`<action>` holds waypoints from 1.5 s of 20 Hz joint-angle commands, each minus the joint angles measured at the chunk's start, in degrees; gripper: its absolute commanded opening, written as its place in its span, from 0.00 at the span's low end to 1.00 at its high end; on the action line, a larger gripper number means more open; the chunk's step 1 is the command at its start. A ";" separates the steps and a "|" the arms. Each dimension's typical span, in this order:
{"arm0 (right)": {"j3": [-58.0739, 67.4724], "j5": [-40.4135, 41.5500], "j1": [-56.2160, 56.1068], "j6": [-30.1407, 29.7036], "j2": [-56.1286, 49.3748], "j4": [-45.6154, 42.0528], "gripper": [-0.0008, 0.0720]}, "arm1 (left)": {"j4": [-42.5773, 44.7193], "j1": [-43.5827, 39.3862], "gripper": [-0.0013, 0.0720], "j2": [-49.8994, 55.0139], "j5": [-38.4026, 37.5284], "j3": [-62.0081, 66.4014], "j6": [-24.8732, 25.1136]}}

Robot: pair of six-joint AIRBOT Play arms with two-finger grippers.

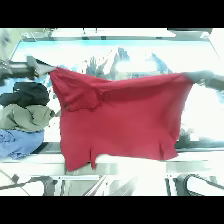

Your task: Fold the shirts.

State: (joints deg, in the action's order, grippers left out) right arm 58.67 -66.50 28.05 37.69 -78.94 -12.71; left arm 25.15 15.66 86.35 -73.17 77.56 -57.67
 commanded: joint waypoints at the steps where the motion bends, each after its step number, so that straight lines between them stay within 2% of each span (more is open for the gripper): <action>1: 1.60 2.45 -1.09 -6.47 -18.67 7.43 0.03 | 2.21 0.04 0.05 13.75 5.03 2.29 3.28; 5: 13.75 -0.83 -1.62 -4.11 -31.28 11.17 0.03 | 1.86 -0.04 0.05 24.39 4.59 13.42 3.17; 9: 22.88 -0.81 -1.60 1.79 -34.18 7.15 0.03 | 2.16 0.44 0.04 31.01 1.88 23.04 0.50; 14: 23.52 -1.70 -1.64 5.09 -34.42 -3.45 0.03 | 5.77 0.07 0.03 32.39 -0.39 25.86 -0.44; 17: 23.47 -2.54 -1.62 6.14 -34.42 -6.78 0.03 | 10.03 -0.57 0.02 32.39 -2.49 25.73 -0.70; 20: 22.75 -3.28 -1.92 7.85 -34.42 -10.05 0.03 | 14.19 -0.68 0.02 32.39 -5.11 25.73 -3.04; 27: 21.38 -2.97 -2.45 7.82 -34.69 -10.75 0.03 | 14.53 -0.76 0.02 32.39 -6.40 25.73 -3.93; 30: 21.38 -2.89 -2.54 7.82 -34.69 -10.73 0.03 | 18.69 -1.70 0.03 32.39 -6.21 25.73 -4.61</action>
State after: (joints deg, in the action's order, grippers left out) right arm 80.12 -69.38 25.61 45.43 -113.60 -23.16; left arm 40.51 14.63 118.69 -79.29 103.22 -61.52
